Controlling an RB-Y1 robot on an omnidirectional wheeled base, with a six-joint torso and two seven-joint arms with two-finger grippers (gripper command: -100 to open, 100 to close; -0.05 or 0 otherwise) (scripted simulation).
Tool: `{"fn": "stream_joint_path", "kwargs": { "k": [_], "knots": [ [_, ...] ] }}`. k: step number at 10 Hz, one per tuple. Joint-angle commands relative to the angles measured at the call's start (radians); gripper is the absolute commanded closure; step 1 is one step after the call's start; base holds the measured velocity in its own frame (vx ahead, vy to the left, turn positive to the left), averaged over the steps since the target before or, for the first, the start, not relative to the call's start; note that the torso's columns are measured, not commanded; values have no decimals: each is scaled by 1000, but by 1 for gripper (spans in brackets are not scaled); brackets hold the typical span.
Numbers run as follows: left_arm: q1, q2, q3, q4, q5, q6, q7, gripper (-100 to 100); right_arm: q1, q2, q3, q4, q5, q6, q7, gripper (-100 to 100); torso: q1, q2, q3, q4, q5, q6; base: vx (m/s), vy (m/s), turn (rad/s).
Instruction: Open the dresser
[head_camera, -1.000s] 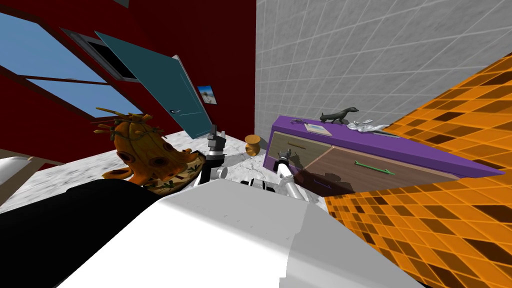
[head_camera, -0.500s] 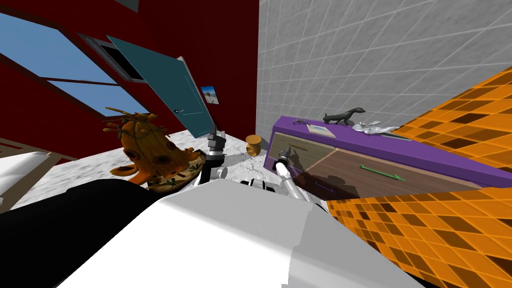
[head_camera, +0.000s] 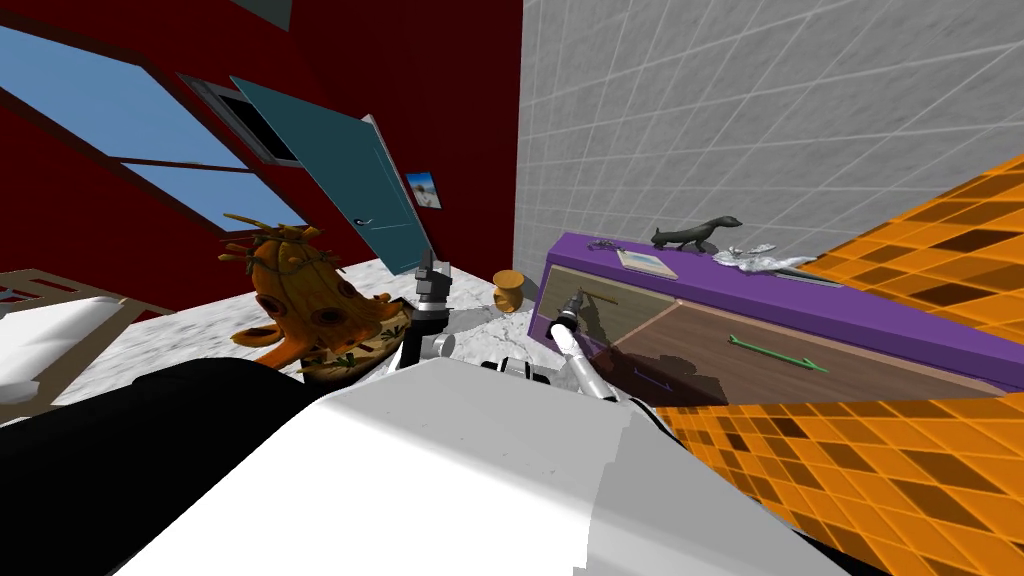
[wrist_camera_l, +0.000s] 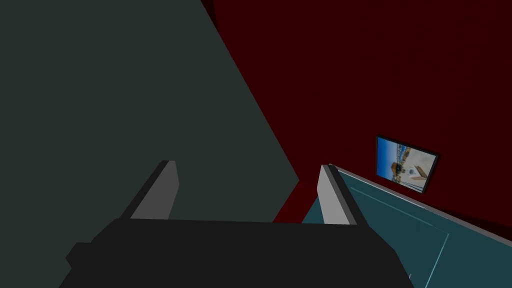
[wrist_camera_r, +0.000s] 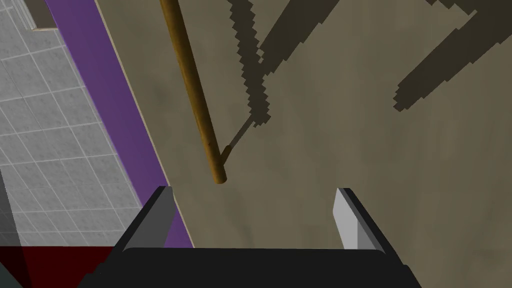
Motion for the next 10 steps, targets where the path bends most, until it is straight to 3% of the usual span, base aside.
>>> {"fn": "stream_joint_path", "kwargs": {
  "k": [1, 2, 3, 4, 10],
  "knots": [
    [0, 0, 0, 0, 0, 0, 0, 0, -9, -4, 6, 17, 20, 15, 6, -100, 0, 0, 0, 0, 0, 0, 6, -6, 6],
    [0, 0, 0, 0, 0, 0, 0, 0, -39, -10, -10, 20, 1, -8, 30, -100, 1, 0, 0, 0, 0, 0, 71, -28, -47],
    [0, 0, 0, 0, 0, 0, 0, 0, -27, -5, -1, 22, 11, 8, 17, -100, -1, -3, -2, 0, 0, 0, 47, -18, -7],
    [0, 0, 0, 0, 0, 0, 0, 0, -29, -6, -3, 23, 10, 5, 20, 100, 0, -1, -1, -1, 0, 0, 7, -3, 2],
    [0, 0, 0, 0, 0, 0, 0, 0, -38, 8, -2, 9, 8, -3, 41, 100, 0, 1, 1, 0, 0, 0, -155, 45, -28]
  ]
}}
